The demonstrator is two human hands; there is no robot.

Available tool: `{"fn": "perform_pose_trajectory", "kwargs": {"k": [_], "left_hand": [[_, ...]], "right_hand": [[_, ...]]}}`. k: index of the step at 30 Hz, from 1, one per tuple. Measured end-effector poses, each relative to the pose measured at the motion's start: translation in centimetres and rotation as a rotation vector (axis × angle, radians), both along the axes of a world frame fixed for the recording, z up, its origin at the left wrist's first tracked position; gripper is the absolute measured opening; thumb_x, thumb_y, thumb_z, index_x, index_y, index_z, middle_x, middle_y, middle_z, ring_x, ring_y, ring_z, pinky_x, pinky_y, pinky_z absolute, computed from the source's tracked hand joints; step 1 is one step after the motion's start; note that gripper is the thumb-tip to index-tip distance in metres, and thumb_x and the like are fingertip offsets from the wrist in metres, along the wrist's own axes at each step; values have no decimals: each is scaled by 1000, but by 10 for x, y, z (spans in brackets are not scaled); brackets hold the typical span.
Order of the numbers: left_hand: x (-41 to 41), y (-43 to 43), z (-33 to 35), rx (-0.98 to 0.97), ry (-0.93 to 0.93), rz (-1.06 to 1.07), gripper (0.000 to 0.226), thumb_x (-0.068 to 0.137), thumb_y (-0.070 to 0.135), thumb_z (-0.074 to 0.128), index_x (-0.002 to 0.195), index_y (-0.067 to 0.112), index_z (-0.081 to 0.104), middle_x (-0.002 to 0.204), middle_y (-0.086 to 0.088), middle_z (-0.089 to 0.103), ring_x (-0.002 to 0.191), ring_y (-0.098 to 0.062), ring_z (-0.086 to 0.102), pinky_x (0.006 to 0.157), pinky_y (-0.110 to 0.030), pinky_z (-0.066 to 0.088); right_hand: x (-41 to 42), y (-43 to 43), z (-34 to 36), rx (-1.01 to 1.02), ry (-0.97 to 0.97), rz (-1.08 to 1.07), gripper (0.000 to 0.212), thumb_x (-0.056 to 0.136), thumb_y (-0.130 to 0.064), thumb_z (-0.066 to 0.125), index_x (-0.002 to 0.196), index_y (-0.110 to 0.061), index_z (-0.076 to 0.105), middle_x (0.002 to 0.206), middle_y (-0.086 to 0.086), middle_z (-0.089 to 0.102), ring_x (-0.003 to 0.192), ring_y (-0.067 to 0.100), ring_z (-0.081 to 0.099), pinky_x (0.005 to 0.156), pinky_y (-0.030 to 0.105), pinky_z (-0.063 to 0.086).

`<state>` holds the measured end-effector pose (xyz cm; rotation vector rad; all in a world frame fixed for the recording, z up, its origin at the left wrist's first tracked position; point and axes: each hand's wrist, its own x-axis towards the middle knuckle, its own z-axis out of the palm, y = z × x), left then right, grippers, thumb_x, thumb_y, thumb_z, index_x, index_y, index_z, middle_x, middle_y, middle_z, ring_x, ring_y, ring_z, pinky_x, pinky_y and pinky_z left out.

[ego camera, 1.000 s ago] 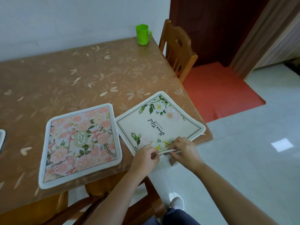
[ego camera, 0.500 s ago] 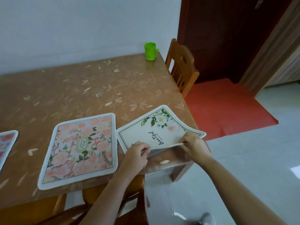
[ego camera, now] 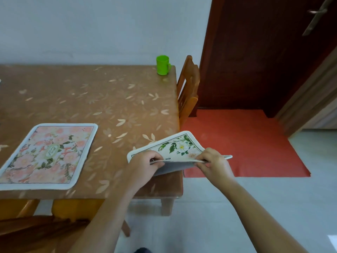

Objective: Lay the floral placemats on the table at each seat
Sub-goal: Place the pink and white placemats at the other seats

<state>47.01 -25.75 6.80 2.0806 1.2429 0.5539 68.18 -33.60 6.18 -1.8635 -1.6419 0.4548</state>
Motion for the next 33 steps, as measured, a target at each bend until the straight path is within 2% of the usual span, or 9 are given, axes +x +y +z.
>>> {"fn": "perform_pose_trajectory", "kwargs": {"k": [8, 13, 18, 20, 22, 25, 27, 30, 33], "left_hand": [[44, 7, 7, -60, 3, 141, 23, 81, 17, 67, 69, 36, 61, 80, 16, 62, 78, -4, 54, 60, -15, 35], [52, 35, 17, 30, 25, 213, 27, 79, 20, 69, 64, 41, 60, 73, 24, 61, 75, 11, 52, 61, -5, 34], [64, 76, 14, 7, 60, 311, 27, 80, 22, 68, 64, 41, 58, 73, 23, 57, 73, 1, 51, 59, -14, 32], [66, 92, 11, -6, 63, 358, 25, 80, 23, 68, 65, 41, 59, 72, 22, 59, 71, 1, 53, 57, -17, 34], [68, 104, 9, -6, 42, 405, 27, 80, 22, 68, 64, 42, 58, 71, 22, 59, 70, 0, 54, 57, -19, 35], [65, 115, 9, 0, 5, 498, 28, 79, 19, 69, 63, 40, 60, 71, 23, 59, 69, 4, 52, 55, -12, 33], [60, 118, 13, -4, 4, 575, 28, 79, 19, 69, 63, 40, 60, 71, 23, 59, 68, 5, 52, 54, -10, 32], [47, 119, 22, 43, -5, 662, 35, 78, 16, 69, 59, 43, 57, 72, 21, 59, 70, 1, 53, 57, -17, 36], [34, 121, 32, 103, -38, 740, 40, 79, 11, 69, 61, 45, 55, 73, 20, 60, 71, 0, 55, 60, -18, 39]], "right_hand": [[49, 22, 15, -14, 1, 128, 4, 79, -2, 64, 81, -1, 67, 82, 10, 56, 85, 24, 52, 74, 27, 39], [63, 60, 21, 3, 19, 186, 6, 82, -7, 62, 84, -9, 68, 84, -2, 53, 82, 14, 50, 74, 23, 37], [80, 116, 21, -29, -11, 286, 7, 79, -10, 67, 86, -10, 69, 82, -6, 53, 78, 11, 50, 66, 9, 36], [84, 140, 22, -36, -19, 337, 7, 79, -10, 68, 85, -12, 68, 80, -9, 52, 77, 11, 51, 67, 10, 37], [88, 163, 22, -36, -26, 383, 7, 77, -10, 69, 84, -13, 68, 79, -8, 53, 78, 14, 53, 70, 20, 42], [84, 193, 27, 1, -17, 454, 8, 76, -8, 70, 81, -14, 67, 76, -18, 50, 76, 9, 51, 68, 13, 37], [77, 211, 30, 1, 4, 509, 9, 76, -6, 70, 82, -13, 69, 79, -13, 57, 77, 12, 53, 70, 15, 40], [61, 236, 37, -2, 28, 592, 8, 77, -7, 69, 83, -12, 69, 89, 4, 65, 81, 17, 55, 74, 28, 46], [43, 262, 43, 2, 37, 672, 5, 79, -11, 68, 84, -12, 68, 84, 0, 62, 77, 13, 52, 70, 18, 42]]}}
